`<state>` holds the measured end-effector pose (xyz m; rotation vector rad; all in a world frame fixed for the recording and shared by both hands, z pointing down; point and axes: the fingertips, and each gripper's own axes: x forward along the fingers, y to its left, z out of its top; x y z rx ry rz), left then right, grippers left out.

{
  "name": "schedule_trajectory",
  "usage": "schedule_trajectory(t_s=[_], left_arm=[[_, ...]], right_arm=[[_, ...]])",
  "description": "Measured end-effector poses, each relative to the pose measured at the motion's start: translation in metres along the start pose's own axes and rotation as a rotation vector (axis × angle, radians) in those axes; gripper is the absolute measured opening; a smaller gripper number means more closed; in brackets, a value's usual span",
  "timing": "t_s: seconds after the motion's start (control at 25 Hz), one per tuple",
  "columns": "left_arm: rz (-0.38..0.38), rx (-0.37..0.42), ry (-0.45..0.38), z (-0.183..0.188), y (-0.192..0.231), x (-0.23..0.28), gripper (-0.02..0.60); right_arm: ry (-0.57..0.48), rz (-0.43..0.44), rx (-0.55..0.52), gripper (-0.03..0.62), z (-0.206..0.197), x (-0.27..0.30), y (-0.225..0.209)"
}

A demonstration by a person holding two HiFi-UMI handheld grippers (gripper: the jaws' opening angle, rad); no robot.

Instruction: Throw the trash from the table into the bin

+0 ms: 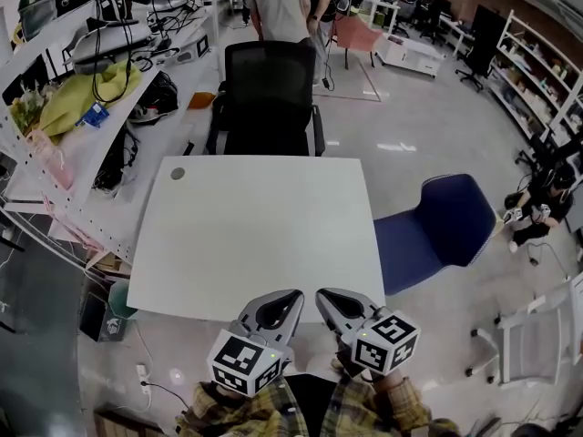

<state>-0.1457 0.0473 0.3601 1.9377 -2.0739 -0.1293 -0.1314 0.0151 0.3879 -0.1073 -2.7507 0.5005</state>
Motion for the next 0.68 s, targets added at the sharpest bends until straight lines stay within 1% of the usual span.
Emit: schedule_trajectory(t_s=[0.68], left_arm=[[-0.023, -0.006, 0.022, -0.013, -0.009, -0.010, 0.008]], right_arm=[[0.013, -0.018, 0.019, -0.002, -0.016, -0.007, 0.006]])
